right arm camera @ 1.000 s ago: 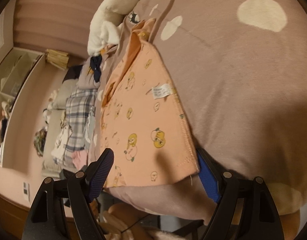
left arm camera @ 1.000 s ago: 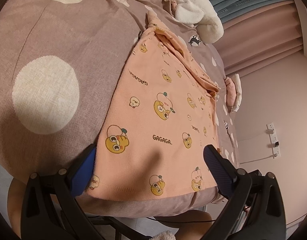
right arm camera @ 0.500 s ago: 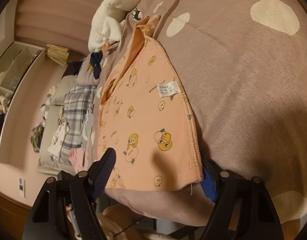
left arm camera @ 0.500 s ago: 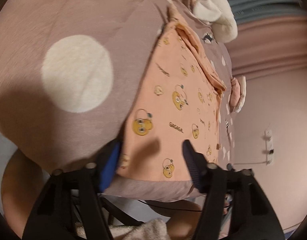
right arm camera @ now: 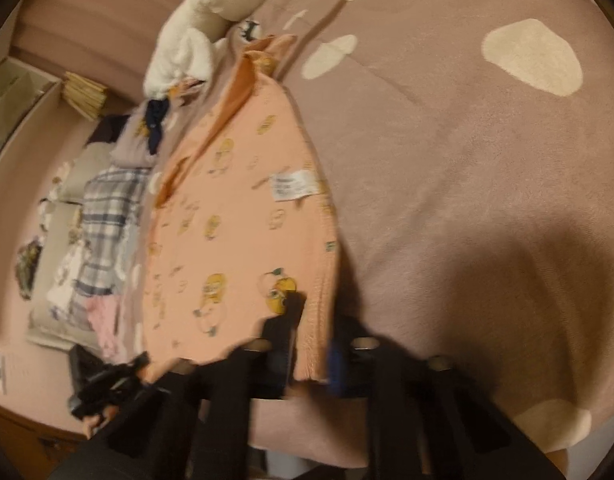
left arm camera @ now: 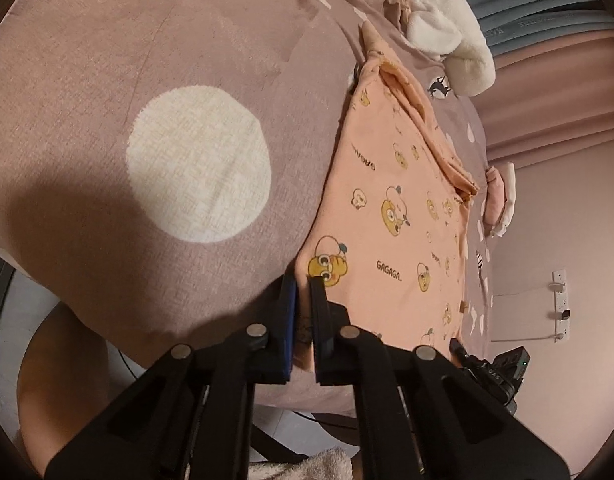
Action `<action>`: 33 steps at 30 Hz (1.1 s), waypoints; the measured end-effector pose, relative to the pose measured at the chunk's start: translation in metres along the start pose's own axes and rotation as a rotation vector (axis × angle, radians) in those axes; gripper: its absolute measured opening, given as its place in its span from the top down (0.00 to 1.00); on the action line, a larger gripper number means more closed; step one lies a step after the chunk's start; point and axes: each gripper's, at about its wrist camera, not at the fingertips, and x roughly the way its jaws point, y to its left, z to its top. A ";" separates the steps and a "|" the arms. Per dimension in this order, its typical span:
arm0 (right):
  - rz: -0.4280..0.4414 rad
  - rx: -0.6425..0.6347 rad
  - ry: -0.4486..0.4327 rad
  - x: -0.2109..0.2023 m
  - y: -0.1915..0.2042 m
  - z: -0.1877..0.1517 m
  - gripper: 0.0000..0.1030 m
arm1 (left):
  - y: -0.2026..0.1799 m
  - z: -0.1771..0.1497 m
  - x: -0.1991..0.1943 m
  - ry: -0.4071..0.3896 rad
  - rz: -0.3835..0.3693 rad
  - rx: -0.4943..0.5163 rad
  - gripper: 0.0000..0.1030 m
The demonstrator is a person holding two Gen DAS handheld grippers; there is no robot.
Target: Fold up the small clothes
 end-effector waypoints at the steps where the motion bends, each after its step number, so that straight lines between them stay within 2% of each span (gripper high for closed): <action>1: 0.019 0.013 -0.002 0.000 -0.003 0.001 0.93 | 0.001 0.000 0.000 0.001 -0.005 -0.007 0.95; 9: 0.028 0.004 -0.018 -0.003 -0.002 0.000 0.93 | -0.001 0.000 -0.003 -0.012 -0.024 -0.015 0.96; 24: 0.093 0.021 -0.062 -0.011 -0.003 0.000 0.93 | -0.013 0.000 -0.012 -0.064 -0.120 0.020 0.96; 27: 0.102 0.033 -0.059 -0.011 -0.004 0.000 0.93 | -0.014 -0.001 -0.012 -0.062 -0.118 0.024 0.96; 33: 0.042 0.026 -0.032 -0.010 -0.005 -0.001 0.93 | -0.009 0.001 -0.004 -0.024 -0.059 0.012 0.96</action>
